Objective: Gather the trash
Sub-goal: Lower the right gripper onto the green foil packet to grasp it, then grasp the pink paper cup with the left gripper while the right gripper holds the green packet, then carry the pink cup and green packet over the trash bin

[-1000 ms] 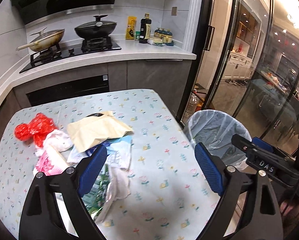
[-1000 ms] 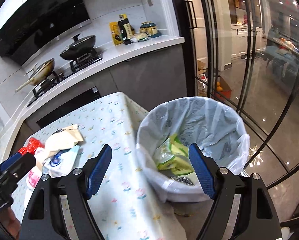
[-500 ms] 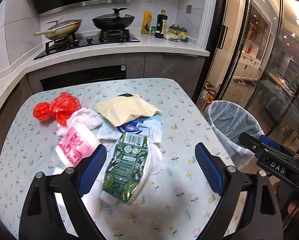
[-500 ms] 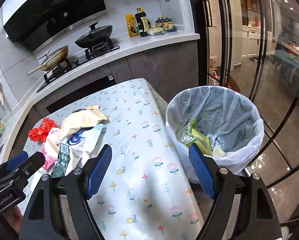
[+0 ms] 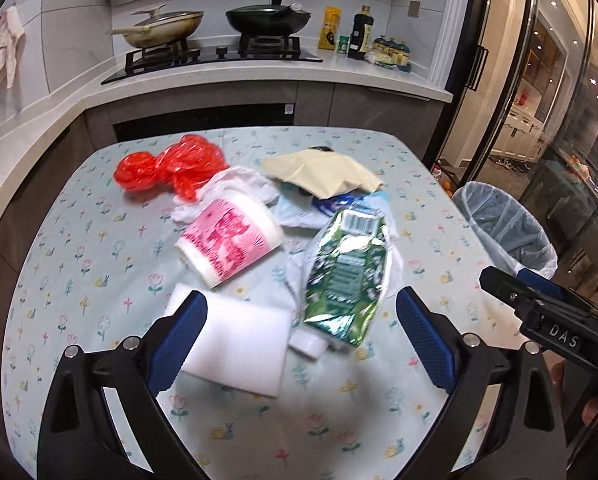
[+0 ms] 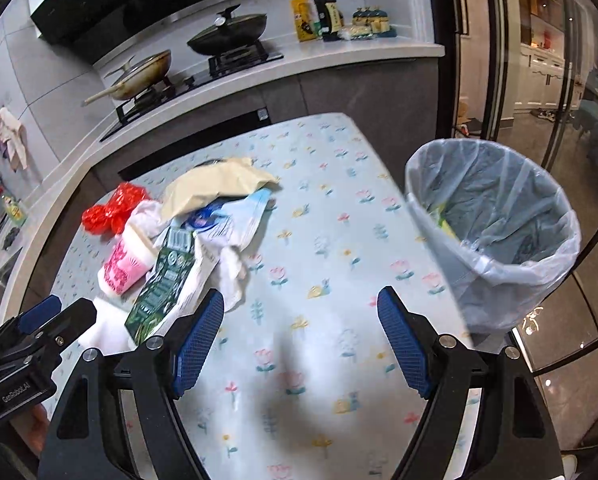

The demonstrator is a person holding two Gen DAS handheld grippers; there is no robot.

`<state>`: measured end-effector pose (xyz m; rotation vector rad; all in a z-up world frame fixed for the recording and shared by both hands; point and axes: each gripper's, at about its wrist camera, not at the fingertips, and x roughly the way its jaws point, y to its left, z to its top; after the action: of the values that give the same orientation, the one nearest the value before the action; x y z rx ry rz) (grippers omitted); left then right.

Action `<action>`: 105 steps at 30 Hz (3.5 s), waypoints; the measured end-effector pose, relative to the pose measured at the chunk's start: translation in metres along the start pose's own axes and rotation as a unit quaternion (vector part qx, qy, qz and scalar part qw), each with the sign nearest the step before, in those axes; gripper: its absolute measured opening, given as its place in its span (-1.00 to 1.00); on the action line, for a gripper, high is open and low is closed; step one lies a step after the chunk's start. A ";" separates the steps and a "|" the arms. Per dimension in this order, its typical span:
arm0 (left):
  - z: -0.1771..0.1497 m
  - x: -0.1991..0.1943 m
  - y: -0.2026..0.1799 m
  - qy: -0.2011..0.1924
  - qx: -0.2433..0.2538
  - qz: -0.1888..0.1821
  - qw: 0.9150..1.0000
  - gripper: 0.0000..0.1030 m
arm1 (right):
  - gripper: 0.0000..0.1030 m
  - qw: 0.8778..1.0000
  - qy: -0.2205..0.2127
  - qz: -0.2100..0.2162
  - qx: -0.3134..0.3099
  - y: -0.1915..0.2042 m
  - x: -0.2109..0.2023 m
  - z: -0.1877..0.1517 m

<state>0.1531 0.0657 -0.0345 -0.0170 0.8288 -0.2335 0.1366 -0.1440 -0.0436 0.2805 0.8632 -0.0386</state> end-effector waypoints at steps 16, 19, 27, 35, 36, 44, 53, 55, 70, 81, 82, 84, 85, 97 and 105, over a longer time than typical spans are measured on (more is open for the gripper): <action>-0.023 0.009 0.071 0.031 -0.046 0.035 0.998 0.77 | 0.46 0.996 0.056 0.062 -0.025 0.067 0.051 -0.007; -0.024 0.009 0.079 0.031 -0.053 0.034 0.998 0.77 | 0.35 0.994 0.071 0.079 -0.013 0.070 0.063 -0.005; -0.022 0.019 0.090 0.034 -0.060 0.031 0.997 0.77 | 0.33 0.991 0.089 0.095 0.004 0.078 0.082 0.002; -0.021 0.030 0.100 0.043 -0.069 0.027 0.996 0.77 | 0.01 0.986 0.103 0.130 0.010 0.095 0.101 0.004; -0.021 0.031 0.100 0.043 -0.069 0.027 0.996 0.77 | -0.11 0.986 0.104 0.133 0.011 0.097 0.101 0.004; -0.012 0.033 0.102 0.036 -0.062 0.028 0.997 0.77 | -0.47 0.988 0.082 0.135 0.003 0.096 0.078 0.010; 0.012 0.049 0.089 0.029 -0.014 0.017 0.999 0.77 | -0.49 0.992 0.055 0.112 0.024 0.065 0.057 0.016; 0.018 0.056 0.085 0.028 0.003 0.014 1.000 0.78 | -0.49 0.992 0.055 0.107 0.026 0.059 0.057 0.016; 0.042 0.122 0.073 0.077 0.062 -0.055 0.994 0.59 | -0.43 0.989 0.095 0.112 0.026 0.052 0.066 -0.004; 0.034 0.103 0.057 0.058 0.061 -0.046 0.995 0.28 | -0.42 0.987 0.103 0.117 0.034 0.055 0.071 -0.008; 0.032 0.100 0.055 0.057 0.061 -0.046 0.995 0.28 | -0.42 0.987 0.102 0.119 0.035 0.054 0.070 -0.009; 0.030 0.094 0.051 0.057 0.057 -0.049 0.996 0.27 | -0.42 0.987 0.096 0.123 0.035 0.052 0.064 -0.010; 0.028 0.090 0.049 0.055 0.054 -0.049 0.996 0.27 | -0.42 0.987 0.093 0.127 0.036 0.050 0.061 -0.011; 0.002 0.050 0.018 0.057 0.047 -0.077 0.994 0.27 | -0.44 0.988 0.069 0.127 0.063 0.020 0.023 -0.021; -0.020 0.029 -0.010 0.063 0.063 -0.087 0.992 0.27 | -0.44 0.990 0.075 0.103 0.066 -0.005 0.005 -0.038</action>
<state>0.1559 0.0511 -0.0681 0.0455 0.9383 -0.4541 0.1103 -0.1389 -0.0719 0.5006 0.9786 0.1206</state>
